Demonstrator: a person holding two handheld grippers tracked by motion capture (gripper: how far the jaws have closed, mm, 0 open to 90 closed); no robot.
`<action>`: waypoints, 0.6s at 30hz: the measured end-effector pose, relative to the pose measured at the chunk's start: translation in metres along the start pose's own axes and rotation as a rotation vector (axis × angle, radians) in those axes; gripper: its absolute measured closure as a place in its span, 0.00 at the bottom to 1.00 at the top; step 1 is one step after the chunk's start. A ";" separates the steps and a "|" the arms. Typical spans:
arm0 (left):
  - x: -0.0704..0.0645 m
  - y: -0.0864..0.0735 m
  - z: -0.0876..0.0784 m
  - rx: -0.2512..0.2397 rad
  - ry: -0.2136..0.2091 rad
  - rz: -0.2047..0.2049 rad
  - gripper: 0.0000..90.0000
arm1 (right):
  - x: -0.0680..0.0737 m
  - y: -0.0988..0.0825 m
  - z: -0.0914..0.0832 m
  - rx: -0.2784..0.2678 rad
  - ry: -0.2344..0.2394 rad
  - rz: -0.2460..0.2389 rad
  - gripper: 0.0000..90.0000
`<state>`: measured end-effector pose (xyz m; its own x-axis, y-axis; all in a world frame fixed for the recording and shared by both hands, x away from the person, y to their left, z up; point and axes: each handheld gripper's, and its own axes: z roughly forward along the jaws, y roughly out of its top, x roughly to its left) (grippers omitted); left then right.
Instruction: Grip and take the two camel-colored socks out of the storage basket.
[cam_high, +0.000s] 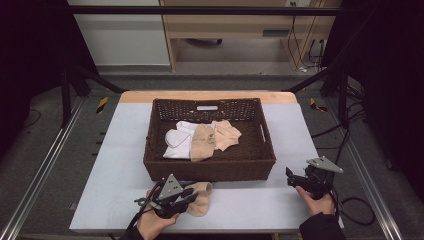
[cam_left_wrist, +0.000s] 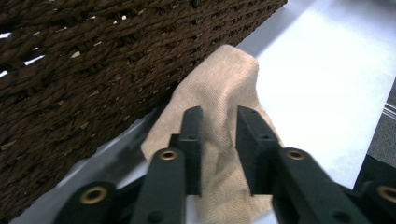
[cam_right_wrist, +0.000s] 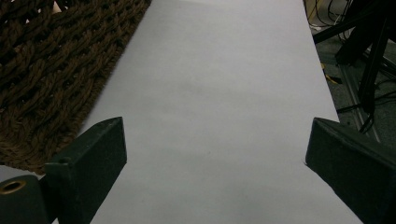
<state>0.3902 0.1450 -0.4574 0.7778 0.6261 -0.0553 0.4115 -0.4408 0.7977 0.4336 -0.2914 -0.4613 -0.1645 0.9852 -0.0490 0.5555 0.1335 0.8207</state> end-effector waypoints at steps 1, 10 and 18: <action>0.000 0.000 0.000 -0.006 0.002 -0.003 0.74 | 0.000 0.000 0.000 0.000 0.001 0.001 0.06; -0.001 0.008 -0.012 -0.065 0.018 -0.008 0.61 | -0.001 0.000 0.000 0.000 0.001 0.000 0.06; 0.002 0.022 -0.034 -0.156 0.065 -0.030 0.56 | 0.000 0.000 0.000 -0.003 0.001 0.000 0.06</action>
<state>0.3848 0.1585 -0.4194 0.7320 0.6798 -0.0456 0.3513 -0.3192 0.8801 0.4338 -0.2917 -0.4612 -0.1653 0.9851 -0.0481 0.5532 0.1329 0.8224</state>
